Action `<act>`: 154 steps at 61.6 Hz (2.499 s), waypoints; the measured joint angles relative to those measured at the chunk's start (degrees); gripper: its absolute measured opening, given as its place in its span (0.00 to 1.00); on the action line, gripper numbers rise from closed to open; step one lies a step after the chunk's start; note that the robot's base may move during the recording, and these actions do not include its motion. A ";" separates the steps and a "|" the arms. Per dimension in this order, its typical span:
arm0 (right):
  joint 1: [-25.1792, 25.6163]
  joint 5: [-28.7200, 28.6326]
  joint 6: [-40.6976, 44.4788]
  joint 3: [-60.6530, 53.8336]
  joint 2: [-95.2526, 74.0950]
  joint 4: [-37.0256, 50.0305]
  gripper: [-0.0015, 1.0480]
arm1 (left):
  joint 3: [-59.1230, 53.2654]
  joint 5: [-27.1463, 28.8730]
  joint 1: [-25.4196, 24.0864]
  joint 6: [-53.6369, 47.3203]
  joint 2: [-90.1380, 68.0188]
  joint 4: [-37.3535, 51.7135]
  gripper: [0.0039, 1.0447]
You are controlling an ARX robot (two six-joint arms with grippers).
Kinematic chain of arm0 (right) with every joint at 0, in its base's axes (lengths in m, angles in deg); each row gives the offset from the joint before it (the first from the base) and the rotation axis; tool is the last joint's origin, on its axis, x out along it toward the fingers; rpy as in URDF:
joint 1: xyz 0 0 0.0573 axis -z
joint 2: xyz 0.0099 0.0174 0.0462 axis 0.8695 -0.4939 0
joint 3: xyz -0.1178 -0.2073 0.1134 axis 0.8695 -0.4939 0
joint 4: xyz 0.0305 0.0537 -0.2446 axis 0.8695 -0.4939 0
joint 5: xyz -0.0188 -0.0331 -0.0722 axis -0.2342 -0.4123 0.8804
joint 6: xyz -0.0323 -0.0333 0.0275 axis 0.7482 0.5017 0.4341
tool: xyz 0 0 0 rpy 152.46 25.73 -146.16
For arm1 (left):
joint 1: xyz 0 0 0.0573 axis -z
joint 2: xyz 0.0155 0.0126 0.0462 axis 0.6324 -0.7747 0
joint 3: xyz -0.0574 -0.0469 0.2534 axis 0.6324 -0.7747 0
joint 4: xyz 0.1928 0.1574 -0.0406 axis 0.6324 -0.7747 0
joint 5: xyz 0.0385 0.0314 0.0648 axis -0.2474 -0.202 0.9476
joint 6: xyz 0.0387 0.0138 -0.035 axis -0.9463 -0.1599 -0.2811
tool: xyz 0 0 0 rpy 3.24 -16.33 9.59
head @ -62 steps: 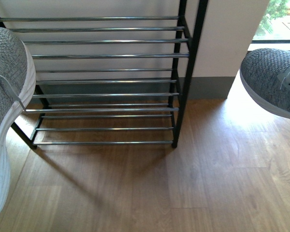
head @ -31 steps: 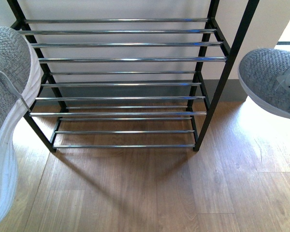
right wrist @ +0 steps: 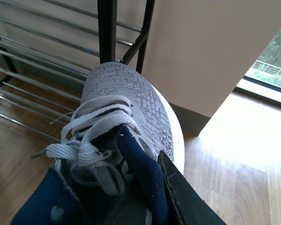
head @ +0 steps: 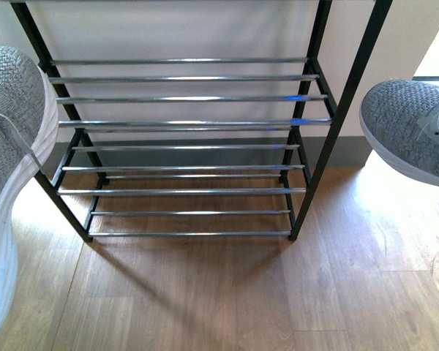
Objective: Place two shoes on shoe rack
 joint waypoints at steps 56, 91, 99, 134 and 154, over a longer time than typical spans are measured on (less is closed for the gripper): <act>0.17 0.11 0.00 0.02 0.02 0.02 0.01 | 0.00 0.07 0.00 0.00 0.00 0.00 0.01; -11.89 4.11 -27.80 12.90 -11.56 7.80 0.01 | 0.00 0.02 0.02 0.00 0.00 0.00 0.01; -18.53 13.73 -38.40 21.73 -16.98 2.54 0.01 | 0.00 0.13 0.02 0.00 0.00 0.00 0.01; -28.59 39.41 -63.95 45.22 -44.81 -7.89 0.01 | 0.00 0.15 0.02 0.00 0.00 0.00 0.01; -24.41 41.92 -65.81 48.74 -50.21 -5.51 0.01 | 0.00 0.17 0.02 0.00 0.00 0.00 0.01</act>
